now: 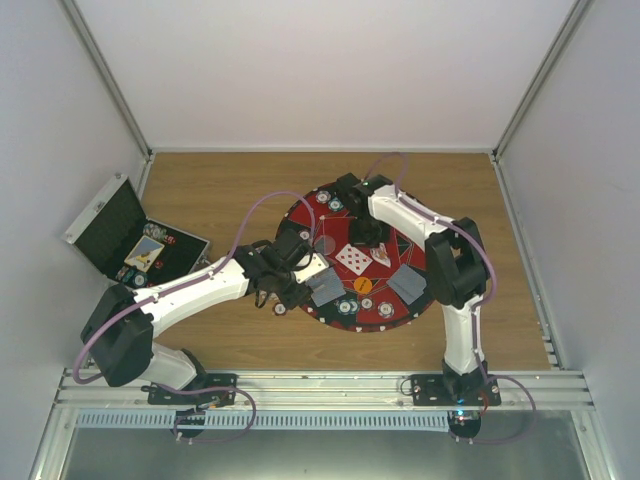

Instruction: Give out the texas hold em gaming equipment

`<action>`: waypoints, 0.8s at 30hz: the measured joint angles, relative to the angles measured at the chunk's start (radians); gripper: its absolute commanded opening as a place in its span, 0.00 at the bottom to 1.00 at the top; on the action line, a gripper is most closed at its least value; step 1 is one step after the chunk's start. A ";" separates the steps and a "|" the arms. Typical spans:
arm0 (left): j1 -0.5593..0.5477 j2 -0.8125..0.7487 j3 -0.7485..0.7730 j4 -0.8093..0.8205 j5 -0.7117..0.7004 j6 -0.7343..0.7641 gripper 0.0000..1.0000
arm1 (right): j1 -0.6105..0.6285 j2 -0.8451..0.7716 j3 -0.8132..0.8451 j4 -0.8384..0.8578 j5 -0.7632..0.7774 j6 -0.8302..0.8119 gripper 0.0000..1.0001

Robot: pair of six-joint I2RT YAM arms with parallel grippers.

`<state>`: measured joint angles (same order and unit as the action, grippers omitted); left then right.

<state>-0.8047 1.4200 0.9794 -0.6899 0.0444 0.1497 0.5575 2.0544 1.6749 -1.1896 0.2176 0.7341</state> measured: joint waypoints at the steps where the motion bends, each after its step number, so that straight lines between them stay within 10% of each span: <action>1: 0.000 0.000 0.000 0.000 0.000 0.000 0.54 | 0.000 0.005 0.013 0.002 -0.010 -0.001 0.01; 24: 0.000 0.000 -0.002 0.007 0.004 0.000 0.54 | 0.000 0.080 0.119 0.029 -0.183 0.041 0.01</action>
<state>-0.8043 1.4200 0.9771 -0.6830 0.0483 0.1497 0.5575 2.1345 1.7935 -1.1610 0.0345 0.7753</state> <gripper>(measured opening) 0.546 0.008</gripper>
